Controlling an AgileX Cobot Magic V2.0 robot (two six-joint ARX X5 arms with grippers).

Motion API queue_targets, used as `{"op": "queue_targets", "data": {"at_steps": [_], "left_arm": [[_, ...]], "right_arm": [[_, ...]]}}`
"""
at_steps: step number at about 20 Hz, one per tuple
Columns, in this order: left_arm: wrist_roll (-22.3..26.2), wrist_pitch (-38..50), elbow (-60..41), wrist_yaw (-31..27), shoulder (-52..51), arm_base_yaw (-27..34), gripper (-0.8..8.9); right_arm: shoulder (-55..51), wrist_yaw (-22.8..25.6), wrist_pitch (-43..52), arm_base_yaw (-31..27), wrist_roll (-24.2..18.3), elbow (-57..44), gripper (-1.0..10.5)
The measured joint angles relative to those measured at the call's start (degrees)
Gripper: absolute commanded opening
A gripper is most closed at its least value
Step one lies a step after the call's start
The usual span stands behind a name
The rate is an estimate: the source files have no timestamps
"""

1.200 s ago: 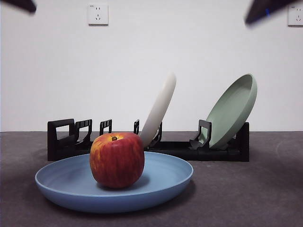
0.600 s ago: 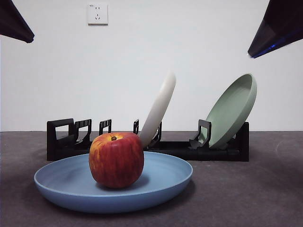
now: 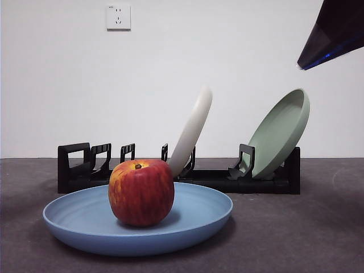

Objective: Take the blue plate from the plate rack,put the plate on the table,take the apple from the table,put the apple in the plate

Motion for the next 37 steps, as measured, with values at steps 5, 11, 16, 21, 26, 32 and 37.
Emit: {"op": "queue_targets", "data": {"at_steps": [5,11,16,21,26,32,37], "left_arm": [[1.03,5.09,-11.93,0.07,-12.92,14.84,-0.03],[5.86,7.91,-23.17,2.89,-21.14,19.37,-0.03],[7.48,7.67,-26.1,4.63,-21.07,19.39,-0.03],[7.48,7.69,-26.1,5.62,-21.18,19.39,-0.03],[7.48,7.69,-26.1,5.62,-21.18,19.39,-0.03],[7.48,7.69,-26.1,5.62,-21.18,19.39,-0.03],[7.45,7.69,-26.1,5.62,-21.18,19.39,-0.03]], "right_arm": [[0.0,0.02,0.0,0.0,0.0,0.0,-0.1],[-0.02,0.0,0.0,0.0,0.0,0.0,-0.1],[-0.02,0.0,-0.02,0.0,0.0,0.0,-0.1],[-0.04,0.02,-0.24,0.0,0.0,0.0,-0.1],[-0.04,0.0,-0.24,0.0,0.0,0.0,-0.1],[-0.04,0.04,-0.94,0.0,-0.07,0.0,-0.1],[-1.6,3.72,1.25,-1.68,-10.14,-0.02,-0.1]]}}
